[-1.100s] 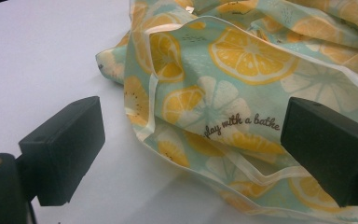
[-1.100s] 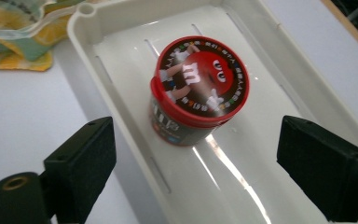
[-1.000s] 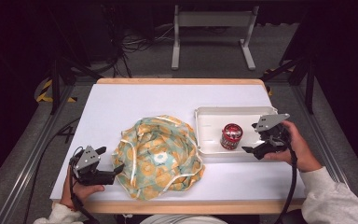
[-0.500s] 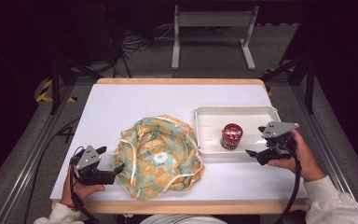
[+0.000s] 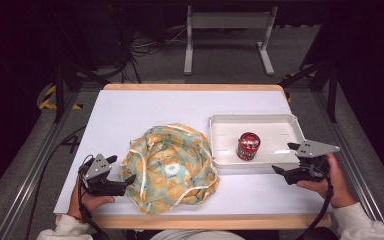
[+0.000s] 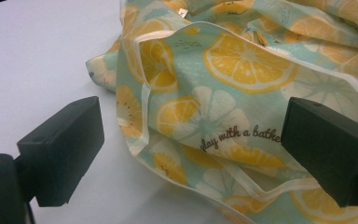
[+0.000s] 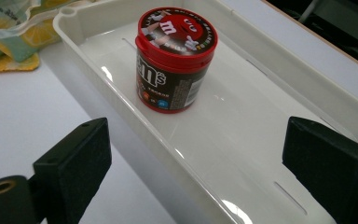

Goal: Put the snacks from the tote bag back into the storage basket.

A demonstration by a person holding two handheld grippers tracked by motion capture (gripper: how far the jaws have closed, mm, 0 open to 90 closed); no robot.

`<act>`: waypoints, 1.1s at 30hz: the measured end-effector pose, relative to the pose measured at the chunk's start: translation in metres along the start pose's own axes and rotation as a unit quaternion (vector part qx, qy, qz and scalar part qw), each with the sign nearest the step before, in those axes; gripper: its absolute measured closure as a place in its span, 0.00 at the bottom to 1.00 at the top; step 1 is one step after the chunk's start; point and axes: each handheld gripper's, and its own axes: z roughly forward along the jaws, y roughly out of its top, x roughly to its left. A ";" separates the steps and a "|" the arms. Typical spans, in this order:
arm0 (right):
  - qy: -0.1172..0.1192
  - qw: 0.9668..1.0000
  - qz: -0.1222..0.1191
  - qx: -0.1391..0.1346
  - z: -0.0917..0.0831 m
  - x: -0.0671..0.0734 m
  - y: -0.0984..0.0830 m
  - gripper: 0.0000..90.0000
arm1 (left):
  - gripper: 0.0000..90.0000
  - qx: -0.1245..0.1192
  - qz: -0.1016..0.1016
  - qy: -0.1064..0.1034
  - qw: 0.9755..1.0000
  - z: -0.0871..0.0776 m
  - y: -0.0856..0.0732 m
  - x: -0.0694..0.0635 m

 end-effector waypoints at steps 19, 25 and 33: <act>-0.037 0.998 0.021 -0.037 -0.003 0.013 -0.028 0.11 | 0.07 -0.002 0.004 0.000 1.000 0.005 0.005 0.003; -0.039 0.997 0.019 -0.058 -0.008 0.021 -0.045 0.11 | 0.07 -0.002 0.004 0.001 1.000 0.005 0.006 0.003; -0.047 0.996 0.047 -0.059 -0.012 0.020 -0.053 0.10 | 0.07 -0.008 0.011 0.000 1.000 0.005 0.007 0.001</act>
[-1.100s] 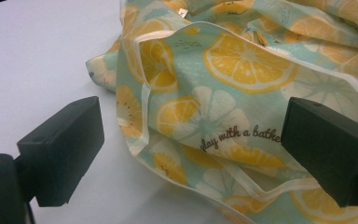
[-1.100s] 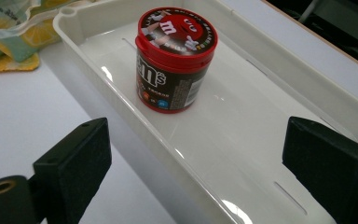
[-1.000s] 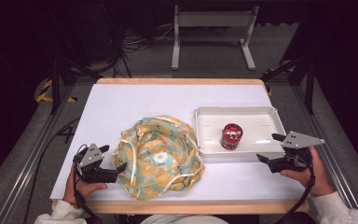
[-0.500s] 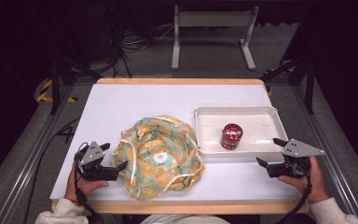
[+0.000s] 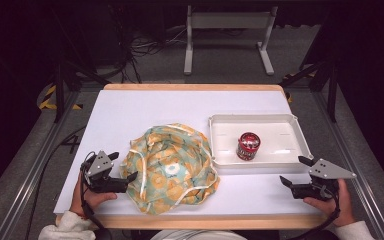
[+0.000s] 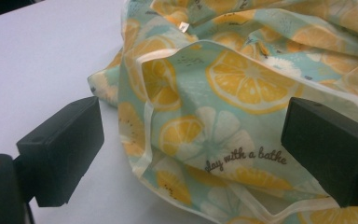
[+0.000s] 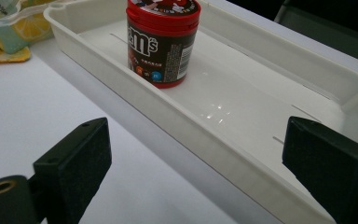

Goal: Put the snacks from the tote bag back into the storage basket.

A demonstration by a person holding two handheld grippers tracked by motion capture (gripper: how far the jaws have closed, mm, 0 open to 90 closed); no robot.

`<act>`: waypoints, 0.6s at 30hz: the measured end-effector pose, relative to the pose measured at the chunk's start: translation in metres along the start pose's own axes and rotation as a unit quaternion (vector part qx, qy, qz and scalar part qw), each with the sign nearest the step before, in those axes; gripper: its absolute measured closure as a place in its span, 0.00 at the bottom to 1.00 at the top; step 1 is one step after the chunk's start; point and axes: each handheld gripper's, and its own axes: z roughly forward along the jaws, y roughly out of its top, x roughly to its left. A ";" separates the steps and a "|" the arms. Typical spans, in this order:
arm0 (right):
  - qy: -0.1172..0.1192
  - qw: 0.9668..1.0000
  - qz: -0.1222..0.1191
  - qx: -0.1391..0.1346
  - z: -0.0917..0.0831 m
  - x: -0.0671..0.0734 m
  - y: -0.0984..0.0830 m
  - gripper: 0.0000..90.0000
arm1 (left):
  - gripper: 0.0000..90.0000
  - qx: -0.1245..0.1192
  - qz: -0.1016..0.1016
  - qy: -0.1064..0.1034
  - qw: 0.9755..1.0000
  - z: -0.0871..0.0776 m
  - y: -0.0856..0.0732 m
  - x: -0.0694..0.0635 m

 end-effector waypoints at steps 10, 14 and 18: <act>0.011 1.000 -0.002 0.015 0.010 0.003 0.001 0.11 | 0.07 -0.010 -0.008 0.006 1.000 -0.005 -0.004 0.004; 0.013 1.000 0.002 0.015 0.011 0.001 -0.001 0.11 | 0.07 -0.004 -0.004 0.006 1.000 -0.003 -0.003 0.003; 0.014 1.000 0.001 0.011 0.010 0.001 -0.001 0.12 | 0.07 -0.004 -0.004 0.005 1.000 -0.003 -0.003 0.002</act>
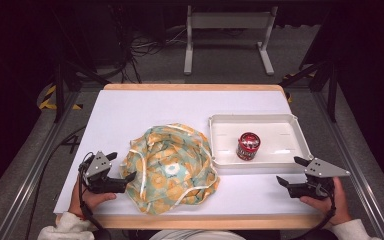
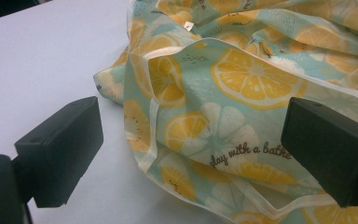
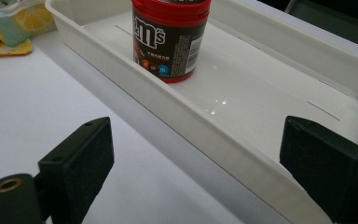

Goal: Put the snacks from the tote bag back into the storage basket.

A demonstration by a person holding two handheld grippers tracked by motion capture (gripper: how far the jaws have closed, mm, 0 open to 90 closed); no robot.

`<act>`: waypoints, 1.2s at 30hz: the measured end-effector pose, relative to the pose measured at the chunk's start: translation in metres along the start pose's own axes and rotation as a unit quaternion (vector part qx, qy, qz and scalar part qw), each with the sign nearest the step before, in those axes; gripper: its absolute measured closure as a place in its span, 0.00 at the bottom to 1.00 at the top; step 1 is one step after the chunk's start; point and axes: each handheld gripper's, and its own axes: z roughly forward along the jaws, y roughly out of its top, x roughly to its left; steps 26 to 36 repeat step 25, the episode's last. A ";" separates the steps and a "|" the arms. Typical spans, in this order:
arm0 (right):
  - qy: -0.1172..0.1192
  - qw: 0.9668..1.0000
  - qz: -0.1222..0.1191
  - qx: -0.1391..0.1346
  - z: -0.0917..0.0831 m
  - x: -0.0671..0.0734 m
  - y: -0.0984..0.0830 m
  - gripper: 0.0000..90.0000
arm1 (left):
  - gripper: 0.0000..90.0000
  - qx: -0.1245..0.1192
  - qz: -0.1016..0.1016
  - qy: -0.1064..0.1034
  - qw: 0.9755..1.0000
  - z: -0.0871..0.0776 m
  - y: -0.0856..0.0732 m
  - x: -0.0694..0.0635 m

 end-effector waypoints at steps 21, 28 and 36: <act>0.008 1.000 -0.002 -0.003 0.000 0.001 0.000 0.13 | 0.07 0.001 -0.003 -0.002 1.000 0.001 0.000 0.001; 0.006 1.000 -0.004 -0.002 0.000 0.000 -0.001 0.13 | 0.07 0.004 0.000 -0.002 1.000 0.003 0.001 0.001; 0.006 1.000 -0.004 -0.002 0.000 0.000 -0.001 0.13 | 0.07 0.004 0.000 -0.002 1.000 0.003 0.001 0.001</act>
